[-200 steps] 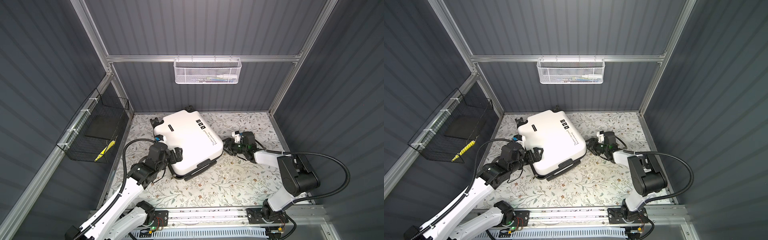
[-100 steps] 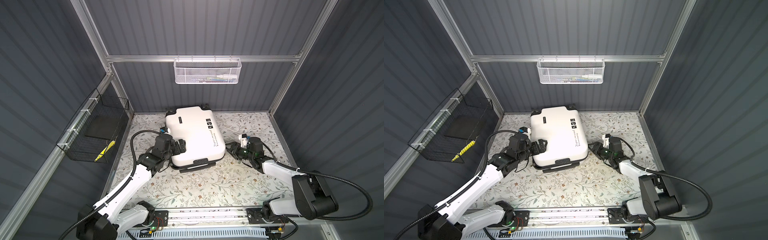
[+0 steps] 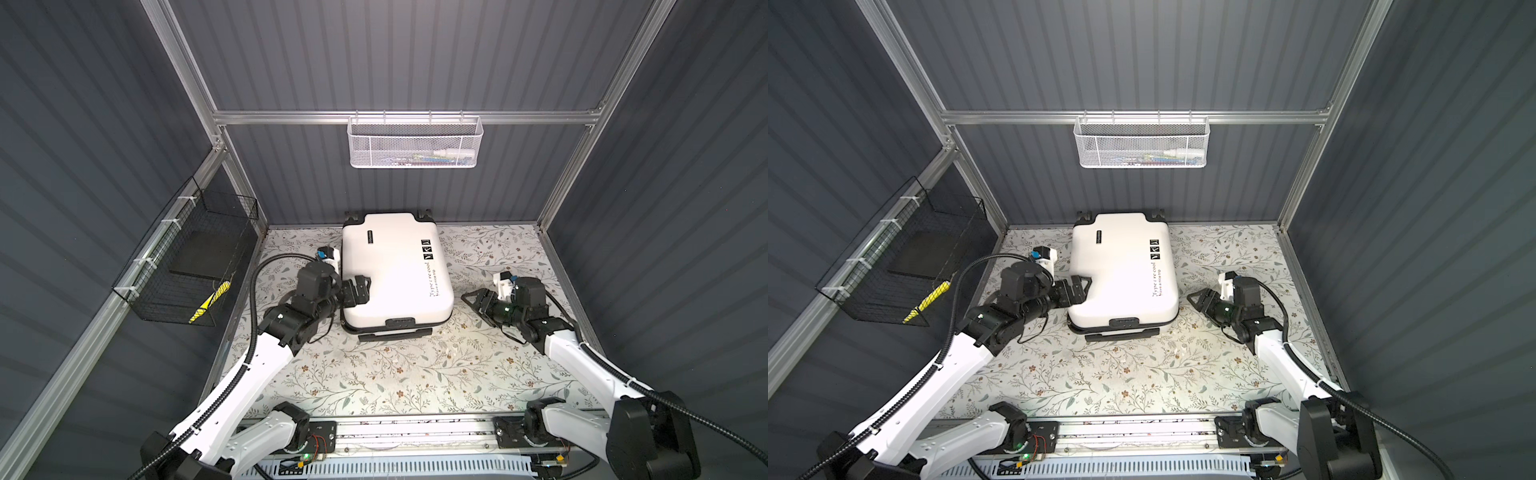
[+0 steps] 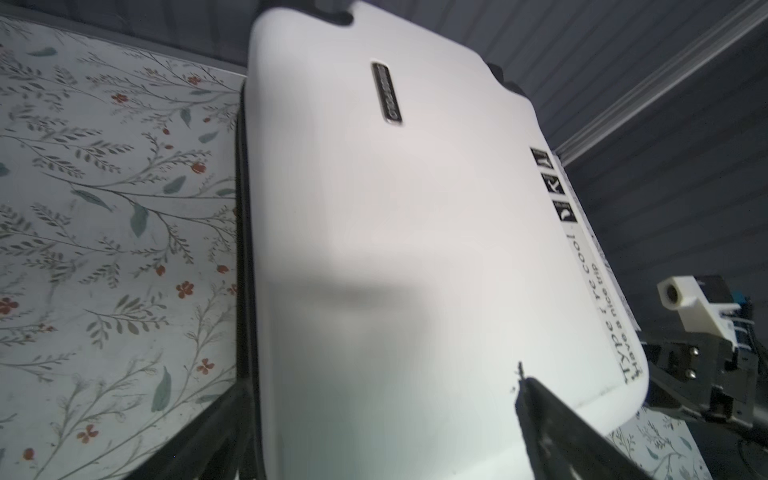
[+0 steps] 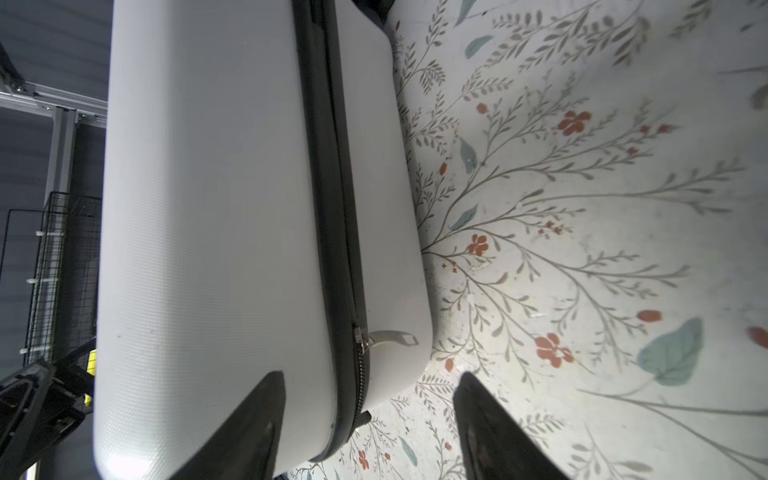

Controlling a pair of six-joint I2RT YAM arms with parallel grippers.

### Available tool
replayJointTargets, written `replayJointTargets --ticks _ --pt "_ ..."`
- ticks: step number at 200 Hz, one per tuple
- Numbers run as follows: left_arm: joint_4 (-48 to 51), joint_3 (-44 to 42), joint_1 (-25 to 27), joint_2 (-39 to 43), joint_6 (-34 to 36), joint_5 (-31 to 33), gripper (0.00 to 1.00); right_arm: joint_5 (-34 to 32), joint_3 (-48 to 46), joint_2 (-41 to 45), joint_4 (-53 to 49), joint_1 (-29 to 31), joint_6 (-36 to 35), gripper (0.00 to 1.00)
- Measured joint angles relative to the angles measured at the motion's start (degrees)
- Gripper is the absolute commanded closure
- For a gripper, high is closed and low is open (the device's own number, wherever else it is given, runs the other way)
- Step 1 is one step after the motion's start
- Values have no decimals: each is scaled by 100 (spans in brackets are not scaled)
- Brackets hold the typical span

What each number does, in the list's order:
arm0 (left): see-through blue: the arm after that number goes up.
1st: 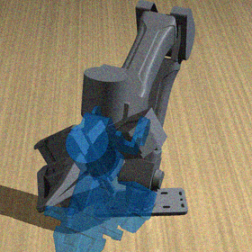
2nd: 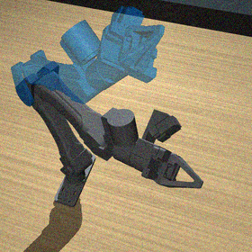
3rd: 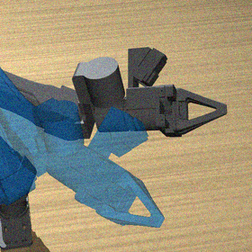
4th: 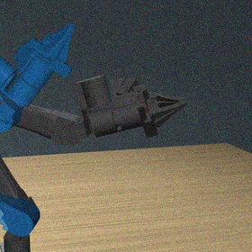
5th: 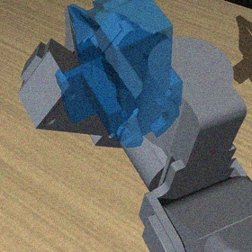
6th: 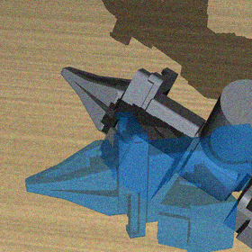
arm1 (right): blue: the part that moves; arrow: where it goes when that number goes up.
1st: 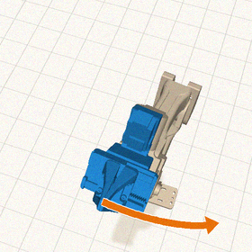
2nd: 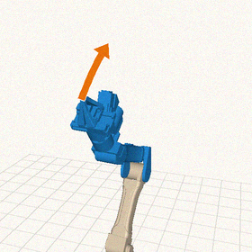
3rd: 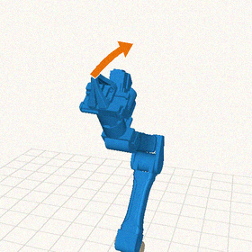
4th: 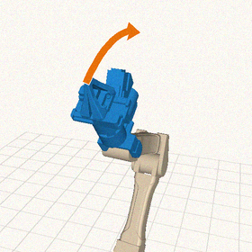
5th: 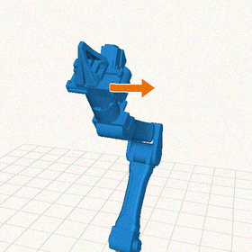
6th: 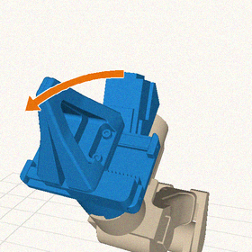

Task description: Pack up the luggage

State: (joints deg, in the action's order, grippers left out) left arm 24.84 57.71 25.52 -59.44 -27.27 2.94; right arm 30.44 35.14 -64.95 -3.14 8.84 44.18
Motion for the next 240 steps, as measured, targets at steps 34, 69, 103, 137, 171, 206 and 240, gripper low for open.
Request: replayJointTargets --ticks 34,69,103,137,171,206,240 --pt "44 350 -592 -511 210 -221 0 -223 503 -94 -531 -2 -411 31" --pt "-210 352 -1331 -1099 262 -1019 0 -407 699 -269 -837 42 -654 31" --pt "-1088 -203 -2092 -1213 -140 -2055 0 -540 734 -398 -1010 247 -761 31" --pt "-1939 -798 -2258 -1209 -636 -2796 0 -651 767 -479 -1067 446 -782 31" --pt "-2927 -1469 -2459 -1255 -1335 -3348 0 -748 804 -511 -1075 616 -780 30" --pt "-3628 -1703 -2520 -1412 -1812 -3630 0 -844 905 -544 -1141 697 -778 31" --pt "-4260 -1836 -2520 -1554 -2127 -3834 0 -946 1010 -643 -1178 756 -778 31"
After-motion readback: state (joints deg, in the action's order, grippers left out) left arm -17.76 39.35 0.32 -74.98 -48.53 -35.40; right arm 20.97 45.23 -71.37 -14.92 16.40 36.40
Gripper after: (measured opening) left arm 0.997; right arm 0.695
